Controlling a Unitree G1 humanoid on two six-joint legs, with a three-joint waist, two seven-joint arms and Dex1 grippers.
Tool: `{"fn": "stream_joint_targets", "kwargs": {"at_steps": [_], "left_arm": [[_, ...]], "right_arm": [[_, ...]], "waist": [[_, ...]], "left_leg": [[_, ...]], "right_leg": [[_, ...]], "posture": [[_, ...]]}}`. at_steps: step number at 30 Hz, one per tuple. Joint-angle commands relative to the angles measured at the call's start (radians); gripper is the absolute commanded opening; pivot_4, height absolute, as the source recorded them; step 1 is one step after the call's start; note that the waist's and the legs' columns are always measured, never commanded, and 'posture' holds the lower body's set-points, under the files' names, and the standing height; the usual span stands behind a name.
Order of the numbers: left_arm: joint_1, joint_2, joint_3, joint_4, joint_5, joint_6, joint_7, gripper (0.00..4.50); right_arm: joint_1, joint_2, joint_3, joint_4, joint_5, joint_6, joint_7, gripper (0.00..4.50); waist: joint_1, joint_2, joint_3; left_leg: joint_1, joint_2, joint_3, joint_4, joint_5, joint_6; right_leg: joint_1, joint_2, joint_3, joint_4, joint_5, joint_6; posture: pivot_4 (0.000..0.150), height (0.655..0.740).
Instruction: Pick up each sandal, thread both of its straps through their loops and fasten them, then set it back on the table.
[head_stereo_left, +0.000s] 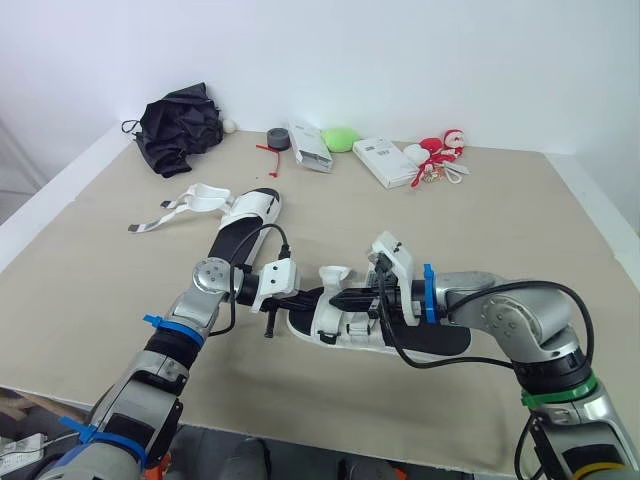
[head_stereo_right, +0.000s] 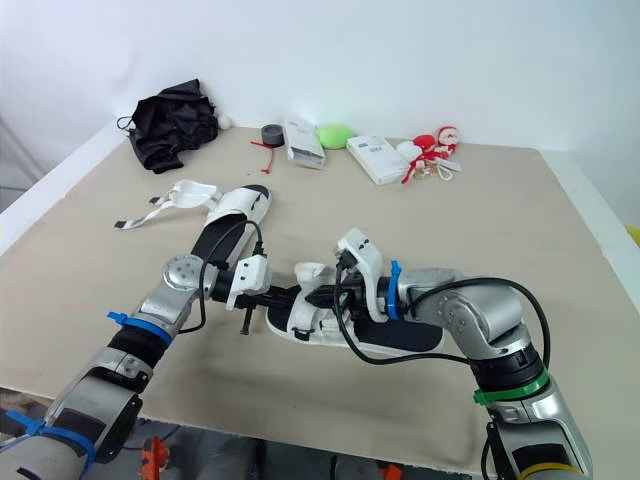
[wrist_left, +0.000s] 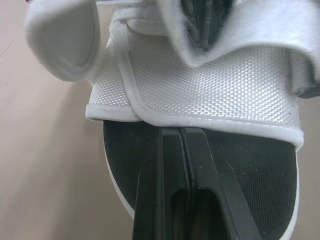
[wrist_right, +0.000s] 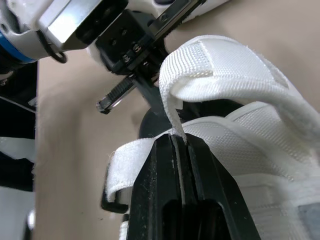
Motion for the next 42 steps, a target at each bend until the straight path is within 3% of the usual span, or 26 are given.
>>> {"fn": "stream_joint_targets", "kwargs": {"at_steps": [1, 14, 22, 31, 42], "left_arm": [[0.058, 0.010, -0.093, 0.108, 0.103, 0.038, 0.002, 0.00], [0.055, 0.013, -0.090, 0.112, 0.104, 0.035, 0.007, 0.00], [0.058, 0.014, -0.089, 0.110, 0.104, 0.033, 0.011, 0.00], [0.056, 0.013, -0.089, 0.114, 0.105, 0.030, 0.014, 0.00], [0.061, 0.014, -0.087, 0.105, 0.102, 0.036, 0.019, 0.00]], "right_arm": [[0.007, 0.011, 0.003, -0.032, -0.030, -0.064, 0.019, 0.05], [0.060, -0.022, 0.027, -0.119, 0.018, -0.041, 0.140, 0.05], [0.042, -0.024, 0.074, -0.089, -0.114, -0.118, 0.098, 0.05], [0.029, -0.106, 0.188, -0.143, -0.280, -0.276, 0.168, 0.05], [0.019, -0.120, 0.128, -0.192, -0.142, -0.229, 0.315, 0.05]], "waist": [[0.000, 0.000, 0.000], [0.000, 0.000, 0.002], [0.000, 0.000, 0.002], [0.000, -0.001, 0.002], [0.000, -0.003, 0.004]], "left_leg": [[0.000, 0.000, 0.000, 0.000, 0.000, 0.000], [0.000, 0.000, 0.000, 0.000, 0.001, -0.002], [0.000, 0.000, 0.000, 0.000, 0.001, -0.002], [0.000, 0.000, 0.000, 0.000, 0.001, -0.002], [0.000, 0.000, -0.001, 0.000, 0.003, -0.005]], "right_leg": [[0.000, 0.000, 0.000, 0.000, 0.000, 0.000], [0.000, 0.000, 0.000, 0.000, 0.001, 0.000], [0.000, 0.000, 0.000, 0.000, 0.001, 0.000], [-0.001, 0.000, 0.000, 0.000, 0.001, 0.000], [0.000, -0.001, -0.001, 0.000, 0.001, 0.000]], "posture": [[0.150, 0.7322], [0.150, 0.7322], [0.150, 0.7322], [0.150, 0.7322], [0.150, 0.7322]]}}
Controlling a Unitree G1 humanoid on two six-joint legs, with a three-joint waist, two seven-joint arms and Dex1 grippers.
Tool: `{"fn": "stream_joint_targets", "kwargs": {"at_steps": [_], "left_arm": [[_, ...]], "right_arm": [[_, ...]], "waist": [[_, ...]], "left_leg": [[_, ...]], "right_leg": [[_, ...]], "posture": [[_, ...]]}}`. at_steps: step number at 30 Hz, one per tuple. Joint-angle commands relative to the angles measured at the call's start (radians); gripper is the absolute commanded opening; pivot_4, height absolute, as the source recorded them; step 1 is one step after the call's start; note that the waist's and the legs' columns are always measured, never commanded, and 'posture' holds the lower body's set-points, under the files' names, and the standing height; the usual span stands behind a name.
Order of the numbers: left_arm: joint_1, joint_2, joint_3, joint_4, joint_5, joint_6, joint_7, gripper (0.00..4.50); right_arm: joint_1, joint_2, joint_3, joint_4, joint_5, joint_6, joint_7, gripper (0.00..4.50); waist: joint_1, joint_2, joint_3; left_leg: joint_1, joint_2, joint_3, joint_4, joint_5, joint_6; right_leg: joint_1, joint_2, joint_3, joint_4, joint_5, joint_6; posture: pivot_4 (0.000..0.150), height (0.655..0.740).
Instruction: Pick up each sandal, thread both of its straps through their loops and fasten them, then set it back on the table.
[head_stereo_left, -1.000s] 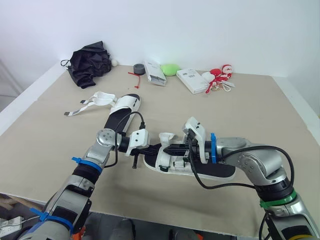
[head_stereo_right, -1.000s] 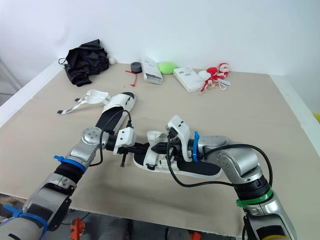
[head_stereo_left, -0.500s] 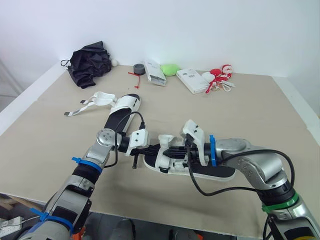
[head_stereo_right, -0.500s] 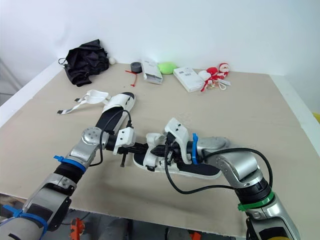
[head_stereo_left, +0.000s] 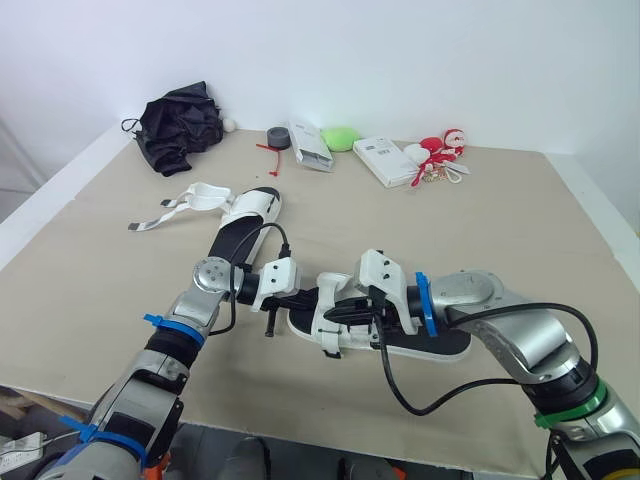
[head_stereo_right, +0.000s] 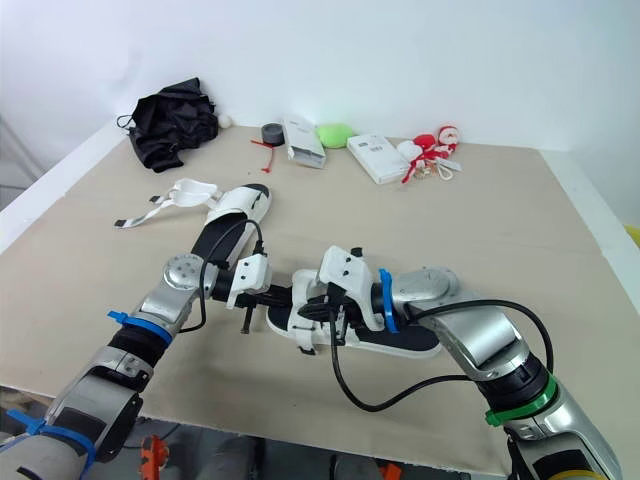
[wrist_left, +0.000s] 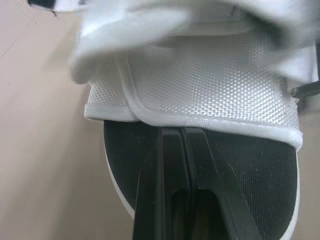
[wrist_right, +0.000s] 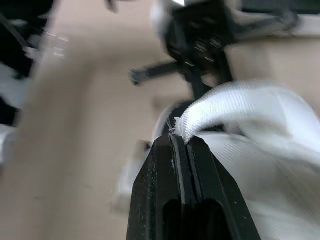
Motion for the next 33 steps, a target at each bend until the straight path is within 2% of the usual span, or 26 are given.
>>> {"fn": "stream_joint_targets", "kwargs": {"at_steps": [1, 2, 4, 5, 9, 11, 15, 18, 21, 23, 28, 33], "left_arm": [[0.067, 0.016, -0.086, 0.100, 0.101, 0.039, 0.014, 0.00], [0.068, 0.016, -0.085, 0.100, 0.101, 0.039, 0.014, 0.00], [0.070, 0.018, -0.084, 0.098, 0.100, 0.040, 0.016, 0.00], [0.070, 0.018, -0.084, 0.097, 0.100, 0.040, 0.016, 0.00], [0.067, 0.018, -0.083, 0.101, 0.100, 0.039, 0.018, 0.00], [0.063, 0.016, -0.084, 0.104, 0.100, 0.038, 0.019, 0.00], [0.052, 0.009, -0.086, 0.114, 0.099, 0.034, 0.020, 0.00], [0.048, 0.007, -0.087, 0.115, 0.098, 0.033, 0.019, 0.00], [0.045, 0.008, -0.087, 0.117, 0.096, 0.032, 0.018, 0.00], [0.043, 0.009, -0.087, 0.120, 0.095, 0.031, 0.016, 0.00], [0.036, 0.005, -0.091, 0.125, 0.094, 0.029, 0.014, 0.00], [0.026, 0.006, -0.089, 0.129, 0.092, 0.027, 0.013, 0.00]], "right_arm": [[-0.002, -0.013, -0.026, -0.048, 0.061, 0.058, 0.035, 0.05], [0.000, -0.014, -0.017, -0.043, 0.061, 0.077, 0.030, 0.05], [-0.004, 0.010, -0.013, -0.011, 0.079, 0.153, -0.007, 0.70], [-0.006, 0.015, -0.015, -0.008, 0.084, 0.169, -0.015, 0.80], [-0.056, 0.042, -0.130, 0.027, 0.176, 0.279, -0.039, 2.38], [-0.067, 0.032, -0.234, 0.035, 0.277, 0.337, -0.017, 2.76], [0.014, -0.052, -0.424, -0.054, 0.450, 0.411, 0.020, 2.76], [0.122, -0.100, -0.479, -0.178, 0.520, 0.433, -0.009, 2.76], [0.229, -0.112, -0.445, -0.304, 0.506, 0.436, -0.094, 2.76], [0.254, -0.069, -0.392, -0.316, 0.454, 0.447, -0.200, 2.76], [0.217, 0.051, -0.270, -0.260, 0.358, 0.488, -0.404, 2.76], [0.170, 0.081, -0.224, -0.218, 0.309, 0.511, -0.469, 2.76]], "waist": [[0.000, 0.000, 0.000], [0.000, 0.000, 0.000], [0.000, 0.000, 0.000], [0.000, 0.000, 0.000], [-0.001, 0.000, 0.001], [-0.001, 0.000, 0.004], [0.001, -0.001, 0.007], [0.004, -0.001, 0.007], [0.006, -0.002, 0.007], [0.005, -0.002, 0.008], [-0.002, -0.003, 0.012], [-0.002, -0.005, 0.014]], "left_leg": [[0.000, 0.000, 0.000, 0.000, 0.000, 0.000], [0.000, 0.000, 0.000, 0.000, 0.000, 0.000], [0.000, 0.000, 0.000, 0.000, 0.000, 0.000], [0.000, 0.000, 0.000, 0.000, 0.000, 0.000], [0.001, 0.000, -0.001, 0.000, 0.000, -0.001], [0.001, 0.000, -0.001, 0.000, 0.001, -0.001], [0.000, 0.000, 0.000, 0.000, 0.001, -0.002], [0.000, -0.001, 0.001, 0.000, 0.001, -0.002], [-0.001, -0.002, 0.002, 0.000, 0.001, -0.002], [-0.001, -0.002, 0.002, 0.000, 0.001, -0.002], [0.000, -0.002, 0.002, 0.000, 0.001, -0.003], [-0.001, -0.001, 0.003, -0.001, 0.008, -0.013]], "right_leg": [[0.000, 0.000, 0.000, 0.000, 0.000, 0.000], [0.000, 0.000, 0.000, 0.000, 0.000, 0.000], [0.000, -0.001, 0.000, 0.000, 0.000, 0.000], [0.000, -0.001, 0.000, 0.000, 0.000, 0.000], [0.000, -0.001, 0.000, 0.000, 0.001, -0.001], [0.000, -0.001, 0.000, 0.000, 0.002, -0.001], [0.000, -0.005, 0.000, 0.000, 0.002, 0.001], [0.001, -0.007, -0.002, 0.000, 0.001, 0.001], [0.001, -0.006, -0.002, 0.000, 0.000, 0.004], [0.001, -0.006, -0.002, 0.000, -0.001, 0.003], [0.000, -0.010, -0.002, 0.000, -0.001, -0.003], [-0.001, -0.013, -0.002, 0.000, 0.000, -0.001]], "posture": [[0.150, 0.7322], [0.150, 0.7322], [0.150, 0.7322], [0.150, 0.7322], [0.150, 0.7322], [0.150, 0.7322], [0.150, 0.7322], [0.150, 0.7322], [0.150, 0.7322], [0.150, 0.7322], [0.150, 0.7322], [0.150, 0.7322]]}}
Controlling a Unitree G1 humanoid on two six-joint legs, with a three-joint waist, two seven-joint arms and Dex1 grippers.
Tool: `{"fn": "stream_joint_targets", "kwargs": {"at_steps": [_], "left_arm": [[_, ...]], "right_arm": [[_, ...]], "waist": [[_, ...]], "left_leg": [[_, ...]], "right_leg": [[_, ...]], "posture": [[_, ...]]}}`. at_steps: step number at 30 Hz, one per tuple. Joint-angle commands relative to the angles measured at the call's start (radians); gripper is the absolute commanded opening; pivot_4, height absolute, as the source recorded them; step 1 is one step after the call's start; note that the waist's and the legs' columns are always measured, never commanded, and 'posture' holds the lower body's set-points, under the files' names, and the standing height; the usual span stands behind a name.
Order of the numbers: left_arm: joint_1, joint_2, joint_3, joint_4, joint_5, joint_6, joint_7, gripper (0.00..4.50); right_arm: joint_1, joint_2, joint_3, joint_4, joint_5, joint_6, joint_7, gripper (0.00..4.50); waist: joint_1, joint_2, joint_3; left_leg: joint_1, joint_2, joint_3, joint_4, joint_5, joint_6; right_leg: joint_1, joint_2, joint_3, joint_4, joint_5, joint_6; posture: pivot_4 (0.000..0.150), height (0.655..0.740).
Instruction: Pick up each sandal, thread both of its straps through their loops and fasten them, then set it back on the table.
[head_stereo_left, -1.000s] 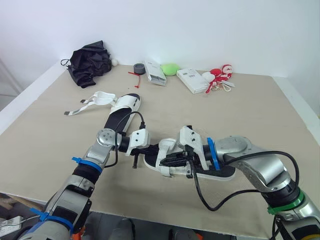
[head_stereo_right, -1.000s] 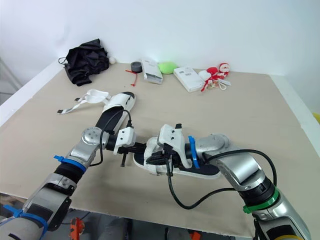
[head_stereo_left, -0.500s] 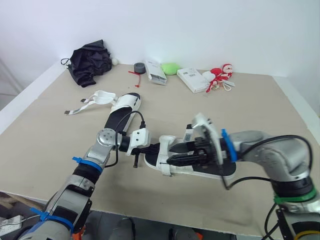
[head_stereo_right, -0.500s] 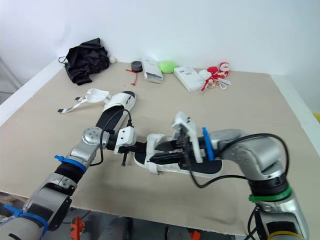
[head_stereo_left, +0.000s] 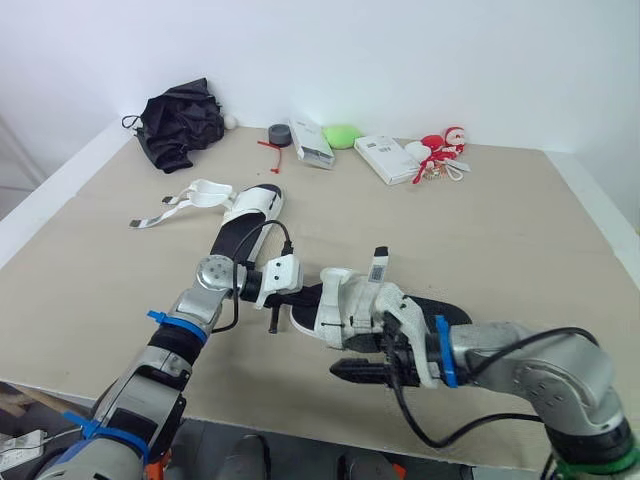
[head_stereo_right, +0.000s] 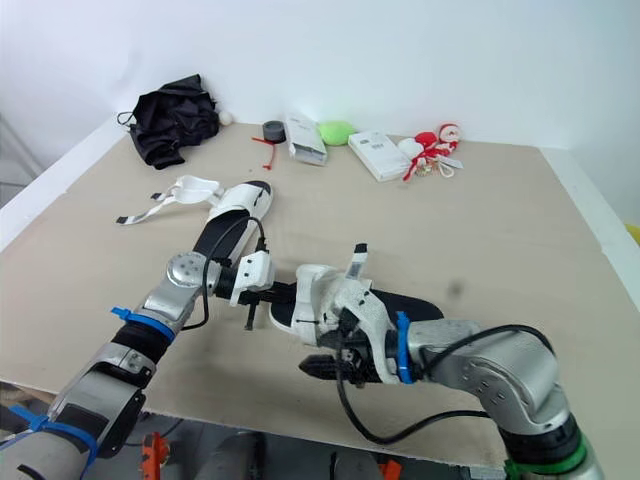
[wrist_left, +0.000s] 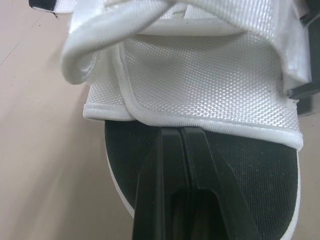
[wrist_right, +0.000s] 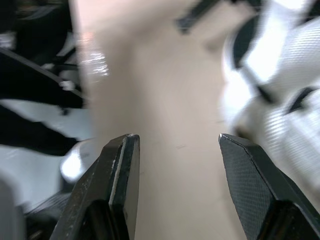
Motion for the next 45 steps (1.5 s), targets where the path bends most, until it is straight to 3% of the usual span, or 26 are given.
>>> {"fn": "stream_joint_targets", "kwargs": {"at_steps": [1, 4, 14, 28, 32, 39, 45], "left_arm": [[0.055, 0.017, -0.076, 0.101, 0.093, 0.041, -0.003, 0.00], [0.056, 0.020, -0.075, 0.097, 0.093, 0.040, -0.003, 0.00], [0.059, 0.024, -0.075, 0.093, 0.092, 0.041, -0.001, 0.00], [0.063, 0.032, -0.077, 0.085, 0.093, 0.040, -0.006, 0.00], [0.066, 0.035, -0.077, 0.080, 0.093, 0.042, -0.005, 0.00], [0.073, 0.043, -0.075, 0.072, 0.092, 0.044, -0.005, 0.00], [0.086, 0.050, -0.075, 0.057, 0.089, 0.049, -0.006, 0.00]], "right_arm": [[-0.030, 0.000, 0.008, 0.016, -0.036, 0.001, -0.035, 2.76], [-0.046, -0.019, 0.010, 0.024, -0.041, 0.000, -0.028, 2.76], [-0.018, -0.109, -0.112, 0.015, 0.033, 0.007, 0.024, 2.76], [-0.105, -0.007, 0.078, 0.073, -0.080, -0.035, -0.038, 2.76], [-0.107, 0.010, 0.060, 0.079, -0.066, -0.028, -0.034, 2.76], [-0.089, -0.073, -0.038, 0.061, -0.030, 0.005, -0.010, 2.76], [-0.038, -0.020, -0.111, -0.022, -0.004, 0.090, -0.097, 2.76]], "waist": [[0.000, -0.001, 0.001], [0.000, -0.001, 0.001], [0.000, -0.004, 0.007], [-0.003, -0.005, 0.008], [-0.003, -0.005, 0.010], [-0.003, -0.005, 0.012], [-0.003, -0.005, 0.012]], "left_leg": [[0.000, 0.000, 0.000, 0.000, 0.000, 0.000], [0.000, 0.000, 0.000, 0.000, 0.000, 0.000], [0.000, 0.000, 0.000, 0.000, 0.001, -0.001], [0.000, 0.000, 0.000, 0.000, 0.001, -0.001], [0.000, 0.001, 0.000, -0.001, 0.001, -0.001], [-0.001, 0.000, 0.001, -0.001, 0.001, -0.001], [-0.001, 0.001, 0.000, -0.002, 0.001, -0.001]], "right_leg": [[0.000, 0.000, 0.000, 0.000, 0.000, 0.001], [0.000, 0.001, 0.000, 0.000, 0.003, 0.006], [0.000, -0.001, 0.000, 0.000, 0.002, 0.001], [-0.001, -0.002, 0.000, 0.000, 0.003, 0.000], [-0.002, -0.002, 0.000, 0.000, 0.004, -0.001], [-0.002, -0.003, -0.001, 0.000, 0.004, -0.001], [-0.003, -0.001, -0.001, -0.001, 0.004, 0.001]], "posture": [[0.150, 0.7322], [0.150, 0.7322], [0.150, 0.7322], [0.150, 0.7322], [0.150, 0.7322], [0.150, 0.7322], [0.150, 0.7322]]}}
